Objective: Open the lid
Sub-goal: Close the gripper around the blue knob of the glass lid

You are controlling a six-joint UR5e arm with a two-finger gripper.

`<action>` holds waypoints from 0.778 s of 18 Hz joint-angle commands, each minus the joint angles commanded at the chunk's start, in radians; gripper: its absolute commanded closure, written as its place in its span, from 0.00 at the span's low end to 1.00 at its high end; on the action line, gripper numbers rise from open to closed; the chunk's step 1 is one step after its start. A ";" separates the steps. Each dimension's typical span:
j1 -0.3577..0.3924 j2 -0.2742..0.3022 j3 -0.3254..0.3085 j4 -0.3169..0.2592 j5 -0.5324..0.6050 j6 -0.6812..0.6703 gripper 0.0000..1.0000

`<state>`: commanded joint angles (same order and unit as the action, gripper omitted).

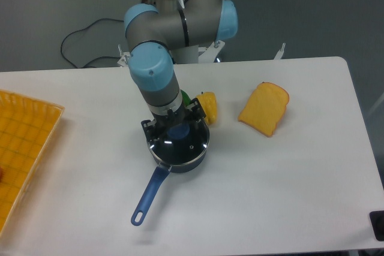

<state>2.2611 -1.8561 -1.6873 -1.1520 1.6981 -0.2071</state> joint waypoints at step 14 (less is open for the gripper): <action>0.017 0.006 -0.011 0.000 -0.006 0.015 0.00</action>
<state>2.2779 -1.8500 -1.6981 -1.1520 1.6920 -0.1917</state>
